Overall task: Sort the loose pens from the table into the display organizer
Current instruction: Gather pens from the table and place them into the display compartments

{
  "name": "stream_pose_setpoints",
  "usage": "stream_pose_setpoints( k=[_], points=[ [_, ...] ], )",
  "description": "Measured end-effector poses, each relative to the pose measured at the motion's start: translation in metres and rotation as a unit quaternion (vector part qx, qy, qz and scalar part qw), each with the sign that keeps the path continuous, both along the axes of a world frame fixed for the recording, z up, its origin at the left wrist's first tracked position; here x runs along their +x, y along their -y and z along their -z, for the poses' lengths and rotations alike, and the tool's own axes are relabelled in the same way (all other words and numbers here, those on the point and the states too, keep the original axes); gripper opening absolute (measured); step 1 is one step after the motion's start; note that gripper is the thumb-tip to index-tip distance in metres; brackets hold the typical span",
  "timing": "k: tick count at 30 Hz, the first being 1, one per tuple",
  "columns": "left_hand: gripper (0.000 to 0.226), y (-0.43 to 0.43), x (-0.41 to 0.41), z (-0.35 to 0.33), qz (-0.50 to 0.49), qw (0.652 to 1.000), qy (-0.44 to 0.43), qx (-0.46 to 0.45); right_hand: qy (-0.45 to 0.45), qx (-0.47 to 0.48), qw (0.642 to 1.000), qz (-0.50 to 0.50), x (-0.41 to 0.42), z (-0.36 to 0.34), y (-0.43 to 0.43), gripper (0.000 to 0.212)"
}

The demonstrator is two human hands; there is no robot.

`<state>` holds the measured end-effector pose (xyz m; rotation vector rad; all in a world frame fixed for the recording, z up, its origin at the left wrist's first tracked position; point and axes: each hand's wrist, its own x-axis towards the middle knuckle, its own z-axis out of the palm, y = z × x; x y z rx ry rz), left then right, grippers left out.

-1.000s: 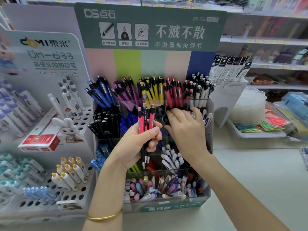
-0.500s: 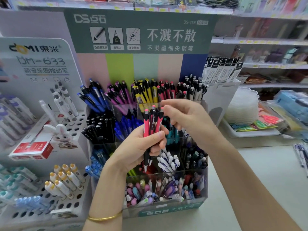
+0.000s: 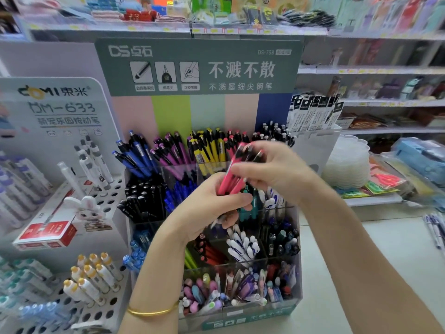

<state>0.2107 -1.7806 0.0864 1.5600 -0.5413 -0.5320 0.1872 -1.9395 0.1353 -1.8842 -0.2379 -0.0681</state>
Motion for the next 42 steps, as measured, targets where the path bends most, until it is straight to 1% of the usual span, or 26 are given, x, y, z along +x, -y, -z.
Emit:
stream_pose_setpoints(
  k=[2,3,5,8,10,13,16,19,22,23,24,26,27,28,29,30,31,32,34,39,42],
  points=[
    [0.032,-0.002,0.002,0.0,-0.048,0.999,-0.02,0.003,0.058,0.039,0.994,0.079,0.006,-0.013,0.016,0.005],
    [0.032,-0.003,0.003,0.001,-0.074,0.997,-0.03,-0.003,0.101,0.037,0.986,0.124,0.01,-0.018,0.024,0.007],
    [0.03,-0.003,0.004,0.002,-0.119,0.992,-0.043,-0.021,0.169,0.0,0.968,0.188,0.018,-0.024,0.031,0.013],
    [0.026,0.0,0.005,0.003,-0.136,0.988,-0.048,-0.049,0.214,-0.055,0.951,0.217,0.029,-0.023,0.026,0.007],
    [0.023,0.001,0.004,0.003,-0.128,0.989,-0.049,-0.053,0.238,-0.087,0.939,0.233,0.032,-0.023,0.024,0.011],
    [0.021,0.001,0.005,0.002,-0.123,0.99,-0.043,-0.051,0.243,-0.159,0.928,0.233,0.035,-0.026,0.021,0.016],
    [0.02,0.002,0.006,0.001,-0.126,0.99,-0.041,-0.055,0.214,-0.237,0.921,0.225,0.045,-0.02,0.013,0.022],
    [0.019,0.004,0.006,0.0,-0.126,0.989,-0.041,-0.062,0.19,-0.283,0.909,0.24,0.057,-0.017,0.001,0.027],
    [0.018,0.004,0.006,0.0,-0.132,0.988,-0.04,-0.072,0.209,-0.319,0.889,0.254,0.063,-0.018,-0.01,0.041],
    [0.018,0.004,0.006,0.0,-0.138,0.987,-0.042,-0.076,0.217,-0.344,0.877,0.255,0.064,-0.015,-0.013,0.044],
    [0.018,0.003,0.006,0.0,-0.145,0.985,-0.044,-0.079,0.224,-0.381,0.858,0.26,0.065,-0.012,-0.015,0.041],
    [0.018,0.002,0.007,-0.001,-0.158,0.983,-0.047,-0.083,0.244,-0.464,0.805,0.277,0.064,-0.003,-0.016,0.027],
    [0.019,0.001,0.007,-0.001,-0.162,0.982,-0.048,-0.085,0.268,-0.485,0.78,0.29,0.063,0.0,-0.015,0.022],
    [0.018,0.0,0.008,-0.001,-0.165,0.981,-0.047,-0.086,0.293,-0.49,0.763,0.303,0.062,0.004,-0.013,0.023],
    [0.018,0.0,0.008,-0.002,-0.167,0.981,-0.046,-0.086,0.315,-0.479,0.754,0.32,0.062,0.007,-0.013,0.033],
    [0.018,-0.001,0.008,-0.002,-0.168,0.981,-0.045,-0.086,0.324,-0.468,0.751,0.335,0.063,0.011,-0.014,0.046],
    [0.018,-0.002,0.008,-0.002,-0.169,0.981,-0.045,-0.087,0.324,-0.472,0.745,0.342,0.065,0.016,-0.015,0.055],
    [0.018,-0.003,0.008,-0.002,-0.169,0.981,-0.046,-0.088,0.318,-0.486,0.739,0.341,0.067,0.023,-0.017,0.058],
    [0.018,-0.005,0.008,-0.002,-0.167,0.981,-0.047,-0.088,0.317,-0.501,0.73,0.34,0.072,0.038,-0.019,0.054],
    [0.018,-0.01,0.01,-0.001,-0.163,0.981,-0.05,-0.088,0.36,-0.449,0.727,0.375,0.079,0.041,-0.011,0.049],
    [0.018,-0.01,0.01,0.0,-0.156,0.982,-0.053,-0.088,0.353,-0.422,0.746,0.376,0.079,0.042,-0.011,0.048]
  ],
)
